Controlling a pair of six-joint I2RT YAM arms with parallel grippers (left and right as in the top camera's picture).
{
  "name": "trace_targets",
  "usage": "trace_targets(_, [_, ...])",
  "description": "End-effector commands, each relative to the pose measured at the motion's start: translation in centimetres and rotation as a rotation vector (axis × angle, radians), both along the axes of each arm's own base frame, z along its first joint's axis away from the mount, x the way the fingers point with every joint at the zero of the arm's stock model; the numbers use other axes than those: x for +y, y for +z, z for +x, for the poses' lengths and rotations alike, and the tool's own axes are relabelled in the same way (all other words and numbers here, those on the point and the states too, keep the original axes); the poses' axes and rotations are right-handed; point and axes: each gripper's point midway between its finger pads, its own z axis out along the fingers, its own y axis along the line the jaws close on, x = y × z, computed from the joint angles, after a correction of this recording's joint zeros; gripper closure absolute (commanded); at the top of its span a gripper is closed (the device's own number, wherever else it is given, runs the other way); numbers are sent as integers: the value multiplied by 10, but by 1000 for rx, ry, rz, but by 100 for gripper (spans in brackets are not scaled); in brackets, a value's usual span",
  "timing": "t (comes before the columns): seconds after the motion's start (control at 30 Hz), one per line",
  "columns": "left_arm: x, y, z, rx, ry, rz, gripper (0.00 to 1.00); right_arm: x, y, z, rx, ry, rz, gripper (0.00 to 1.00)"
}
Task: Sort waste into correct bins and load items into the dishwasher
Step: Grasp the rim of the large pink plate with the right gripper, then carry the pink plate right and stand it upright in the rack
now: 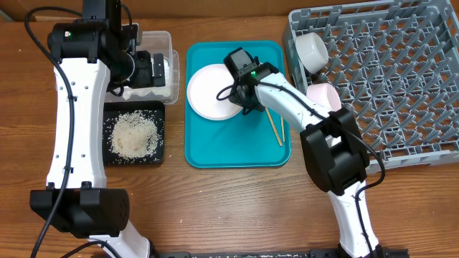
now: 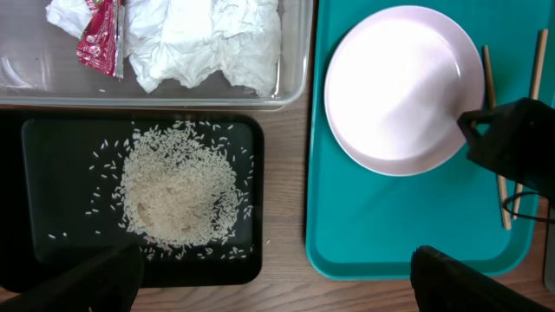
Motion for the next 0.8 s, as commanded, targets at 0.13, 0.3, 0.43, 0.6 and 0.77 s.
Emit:
trace_targets(0.13, [0, 12, 0, -38, -1, 7, 0, -24, 120, 27, -180, 199, -42, 96])
trace_targets(0.3, [0, 12, 0, -38, -1, 7, 0, -70, 236, 28, -422, 170, -177, 96])
trace_targets(0.43, [0, 12, 0, -38, -1, 7, 0, -136, 321, 20, -605, 108, -485, 96])
trace_targets(0.6, [0, 12, 0, -38, -1, 7, 0, -212, 358, 9, -538, 102, -881, 96])
trace_targets(0.77, [0, 12, 0, -38, -1, 7, 0, -264, 342, 25, -434, 107, -960, 96])
